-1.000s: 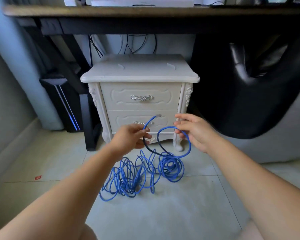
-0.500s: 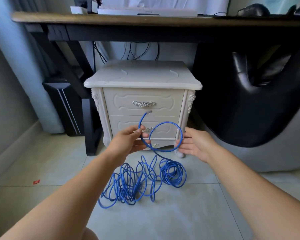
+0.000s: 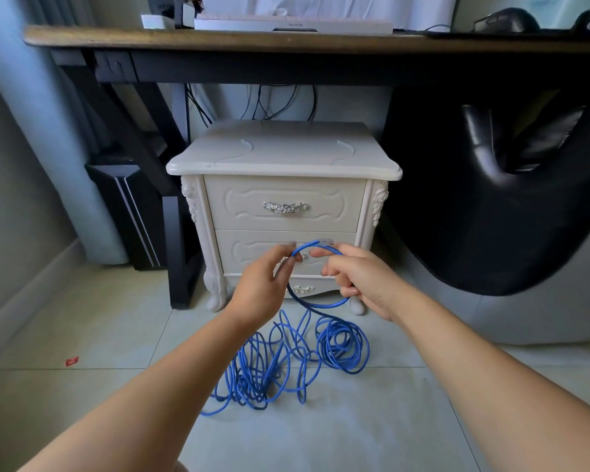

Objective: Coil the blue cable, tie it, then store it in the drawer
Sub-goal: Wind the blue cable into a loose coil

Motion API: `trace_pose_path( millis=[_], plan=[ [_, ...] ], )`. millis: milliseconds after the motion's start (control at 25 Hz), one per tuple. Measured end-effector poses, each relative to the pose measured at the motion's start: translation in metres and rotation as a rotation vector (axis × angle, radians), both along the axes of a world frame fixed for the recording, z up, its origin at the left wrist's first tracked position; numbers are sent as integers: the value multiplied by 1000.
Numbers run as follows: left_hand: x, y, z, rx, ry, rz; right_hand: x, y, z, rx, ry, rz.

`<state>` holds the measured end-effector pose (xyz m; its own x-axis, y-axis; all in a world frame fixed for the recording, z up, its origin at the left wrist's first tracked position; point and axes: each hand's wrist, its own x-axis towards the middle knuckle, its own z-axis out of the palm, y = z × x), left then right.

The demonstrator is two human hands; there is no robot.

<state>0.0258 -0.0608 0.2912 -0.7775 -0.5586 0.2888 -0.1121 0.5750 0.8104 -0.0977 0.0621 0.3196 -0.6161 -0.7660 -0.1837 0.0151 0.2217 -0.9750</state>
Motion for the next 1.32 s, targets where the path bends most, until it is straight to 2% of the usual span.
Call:
trace_pose_path(
  millis=[320, 600, 840, 1000, 1120, 1240, 1320],
  plan=[
    [0, 1, 2, -52, 43, -37, 1, 9, 7, 20, 83, 14],
    [4, 10, 17, 508, 94, -58, -6, 11, 5, -82, -132, -1],
    [6, 8, 20, 705, 108, -101, -5, 9, 1, -84, -191, 22],
    [6, 13, 17, 600, 61, -80, 1, 5, 0, -82, -191, 68],
    [6, 13, 19, 541, 84, -87, 3, 2, 2, -78, -59, 93],
    [7, 14, 19, 437, -42, -150, 2, 2, 3, -97, 53, 74],
    [7, 12, 22, 486, -137, -167, 5, 1, 2, -68, 108, 108]
  ],
)
